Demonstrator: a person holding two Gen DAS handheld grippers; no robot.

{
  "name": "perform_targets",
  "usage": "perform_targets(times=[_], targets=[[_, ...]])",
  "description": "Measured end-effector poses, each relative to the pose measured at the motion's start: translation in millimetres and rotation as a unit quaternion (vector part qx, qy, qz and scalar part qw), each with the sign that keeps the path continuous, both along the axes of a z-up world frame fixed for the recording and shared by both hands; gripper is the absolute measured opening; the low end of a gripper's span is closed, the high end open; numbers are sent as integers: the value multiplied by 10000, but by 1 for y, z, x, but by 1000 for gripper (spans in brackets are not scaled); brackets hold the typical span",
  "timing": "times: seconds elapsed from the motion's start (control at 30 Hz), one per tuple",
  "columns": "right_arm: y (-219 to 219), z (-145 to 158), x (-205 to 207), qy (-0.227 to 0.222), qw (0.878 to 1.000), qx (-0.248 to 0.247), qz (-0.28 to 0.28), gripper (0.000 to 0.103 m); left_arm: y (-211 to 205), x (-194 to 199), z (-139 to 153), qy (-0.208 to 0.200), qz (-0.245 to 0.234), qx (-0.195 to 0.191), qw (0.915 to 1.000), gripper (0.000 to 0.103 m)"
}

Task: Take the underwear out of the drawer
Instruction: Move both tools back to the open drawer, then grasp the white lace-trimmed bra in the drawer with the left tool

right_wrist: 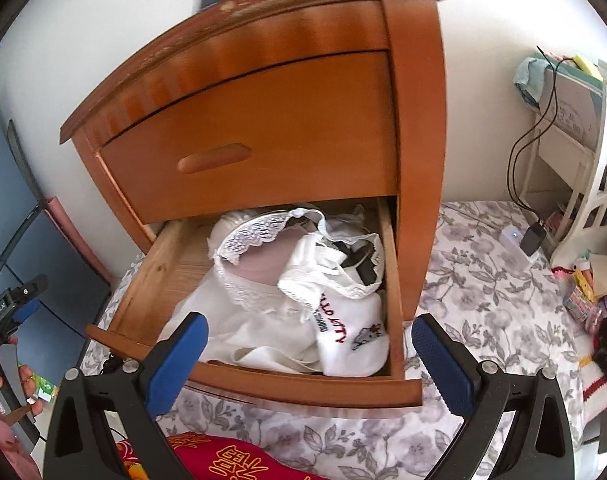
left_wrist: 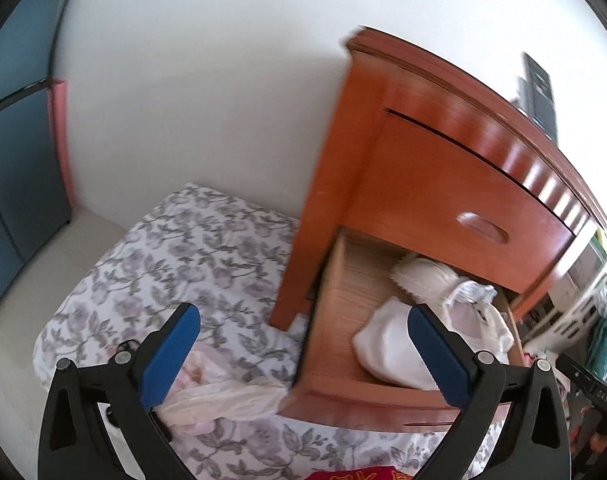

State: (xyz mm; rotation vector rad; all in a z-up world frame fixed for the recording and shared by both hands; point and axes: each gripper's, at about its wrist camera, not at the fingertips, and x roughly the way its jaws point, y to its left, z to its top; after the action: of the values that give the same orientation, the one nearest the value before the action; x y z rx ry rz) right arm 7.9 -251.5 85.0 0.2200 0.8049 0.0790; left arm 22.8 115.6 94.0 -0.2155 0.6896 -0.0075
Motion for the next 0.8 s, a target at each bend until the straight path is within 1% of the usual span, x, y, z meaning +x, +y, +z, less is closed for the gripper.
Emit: perform_targets(times=[0.13,0.23,0.3,0.37,0.5,0.67,0.8], targets=[[-5,-7,5,66,10000,21,28,103,-28,8,-2,83,-536,68,9985,103],[-4,-12,9,115,9999,-8,101,103,-49,16,-8,297,-811,279,9959,103],[-1,-13,13,134,9997,-49,196,103,-57,25,-14,504,-915,308,9940,103],[2,-14,17,141,9994,-151,290,103,-65,35,-19,740,-1045,250,9915,103],[7,-13,30,150,9984,-350,428,103,-78,54,-27,1051,-1208,250,9868,103],[11,-15,49,178,9973,-503,504,103,-96,74,-36,1277,-1390,327,9815,103],[12,-18,60,250,9971,-512,511,103,-113,94,-43,1467,-1544,421,9762,103]])
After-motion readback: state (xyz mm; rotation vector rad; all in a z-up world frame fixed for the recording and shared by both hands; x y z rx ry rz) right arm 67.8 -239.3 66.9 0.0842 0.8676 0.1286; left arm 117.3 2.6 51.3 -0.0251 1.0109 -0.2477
